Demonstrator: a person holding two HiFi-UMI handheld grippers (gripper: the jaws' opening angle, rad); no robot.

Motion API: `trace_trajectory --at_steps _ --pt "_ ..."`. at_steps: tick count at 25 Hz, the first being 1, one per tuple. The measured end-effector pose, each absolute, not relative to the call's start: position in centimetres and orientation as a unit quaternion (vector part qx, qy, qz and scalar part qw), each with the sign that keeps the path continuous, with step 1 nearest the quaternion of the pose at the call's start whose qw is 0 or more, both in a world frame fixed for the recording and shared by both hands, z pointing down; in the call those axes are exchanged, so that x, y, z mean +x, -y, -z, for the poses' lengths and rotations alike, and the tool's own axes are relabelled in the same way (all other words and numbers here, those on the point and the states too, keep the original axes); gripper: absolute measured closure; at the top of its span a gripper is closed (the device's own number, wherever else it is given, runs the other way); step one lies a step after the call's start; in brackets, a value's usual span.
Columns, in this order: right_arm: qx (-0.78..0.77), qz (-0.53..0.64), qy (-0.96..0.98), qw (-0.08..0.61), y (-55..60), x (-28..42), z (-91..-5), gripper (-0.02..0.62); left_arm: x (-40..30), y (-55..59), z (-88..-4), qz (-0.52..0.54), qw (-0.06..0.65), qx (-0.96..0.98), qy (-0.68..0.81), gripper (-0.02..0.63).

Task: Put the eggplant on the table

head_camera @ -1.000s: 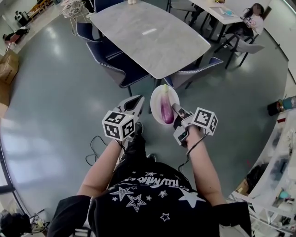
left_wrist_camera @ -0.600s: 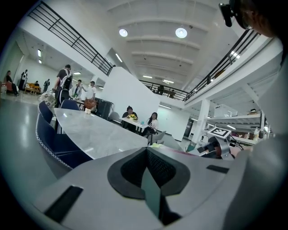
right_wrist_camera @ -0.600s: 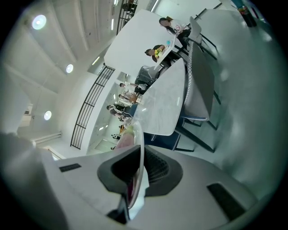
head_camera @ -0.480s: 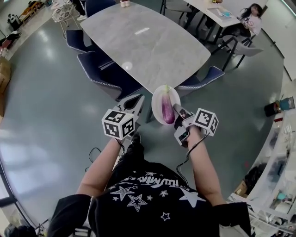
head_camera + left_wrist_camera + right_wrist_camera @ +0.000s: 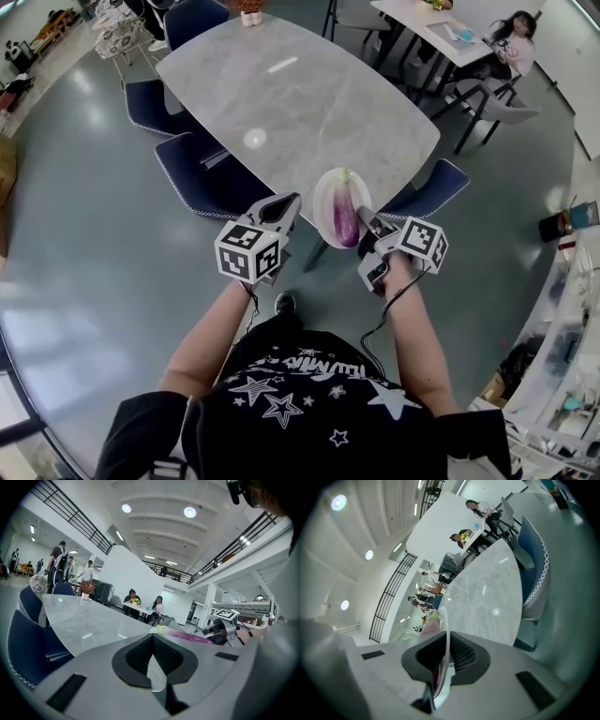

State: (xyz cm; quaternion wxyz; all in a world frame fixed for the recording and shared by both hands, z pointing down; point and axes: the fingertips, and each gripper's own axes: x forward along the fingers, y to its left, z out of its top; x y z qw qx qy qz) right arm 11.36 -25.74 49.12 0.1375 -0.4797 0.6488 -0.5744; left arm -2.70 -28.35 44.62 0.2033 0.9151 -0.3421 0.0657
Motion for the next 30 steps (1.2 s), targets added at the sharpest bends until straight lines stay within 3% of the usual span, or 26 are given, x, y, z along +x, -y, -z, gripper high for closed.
trace_trajectory --at_steps 7,22,30 --pt "-0.496 0.578 -0.632 0.144 31.3 10.4 -49.6 0.571 -3.9 34.3 -45.1 -0.072 0.212 0.919 0.324 0.598" --pt "-0.506 0.576 -0.626 0.142 34.2 12.5 -51.4 0.571 -2.6 35.9 -47.3 -0.074 0.224 0.916 0.324 0.598" --pt "-0.466 0.591 -0.647 0.120 43.4 13.0 -51.5 0.571 -2.0 42.5 -47.8 -0.079 0.237 0.896 0.368 0.598"
